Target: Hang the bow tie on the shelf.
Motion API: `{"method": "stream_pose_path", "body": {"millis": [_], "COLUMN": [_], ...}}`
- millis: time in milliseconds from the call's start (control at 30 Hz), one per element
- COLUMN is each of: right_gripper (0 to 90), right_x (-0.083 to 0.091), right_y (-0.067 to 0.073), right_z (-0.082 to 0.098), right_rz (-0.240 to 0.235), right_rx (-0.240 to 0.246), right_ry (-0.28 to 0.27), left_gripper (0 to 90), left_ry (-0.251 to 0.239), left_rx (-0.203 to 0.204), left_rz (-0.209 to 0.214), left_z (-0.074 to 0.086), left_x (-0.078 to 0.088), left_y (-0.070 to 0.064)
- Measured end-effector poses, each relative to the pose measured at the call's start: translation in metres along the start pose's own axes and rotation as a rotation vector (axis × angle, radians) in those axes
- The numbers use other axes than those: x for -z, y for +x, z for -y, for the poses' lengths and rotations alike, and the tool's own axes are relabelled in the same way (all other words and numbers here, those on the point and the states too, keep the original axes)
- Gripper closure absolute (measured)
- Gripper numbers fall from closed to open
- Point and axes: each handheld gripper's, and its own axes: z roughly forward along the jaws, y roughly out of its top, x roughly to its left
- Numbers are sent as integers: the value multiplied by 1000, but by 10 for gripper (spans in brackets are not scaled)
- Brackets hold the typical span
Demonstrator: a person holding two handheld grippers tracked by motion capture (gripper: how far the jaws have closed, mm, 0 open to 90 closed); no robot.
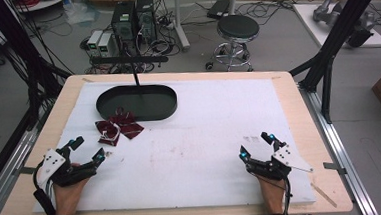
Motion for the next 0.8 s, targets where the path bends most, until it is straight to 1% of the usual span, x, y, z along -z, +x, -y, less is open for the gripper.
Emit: {"method": "stream_pose_path", "body": {"millis": [133,200,233,333,433,500,567,600,633,733,800], "right_gripper": [107,107,107,107,107,107,107,107,107,107,107], "right_x": [0,0,0,0,0,0,0,0,0,0,0], "right_y": [0,0,0,0,0,0,0,0,0,0,0], "right_z": [0,0,0,0,0,0,0,0,0,0,0], "right_rz": [0,-1,0,1,-1,0,0,0,0,-1,-2], "right_rx": [-5,-6,-3,-2,-3,-3,-2,3,3,2,-3], "right_ry": [0,1,-1,-1,-1,-1,-1,0,0,0,-1], "left_gripper": [127,127,127,127,127,130,130,130,130,136,138], "left_ry": [8,34,51,70,90,119,148,169,188,225,257], "left_rx": [2,-4,-17,-21,-29,-39,-60,-72,-85,-80,-89], "left_rz": [-9,-14,-19,7,29,56,74,69,55,70,79], "left_z": [-1,-2,-2,-5,-12,-19,-26,-30,-34,-43,-47], "left_x": [-1,-3,-4,-7,-10,-13,-16,-18,-20,-26,-31], "left_y": [0,0,0,2,4,6,8,9,9,12,12]}}
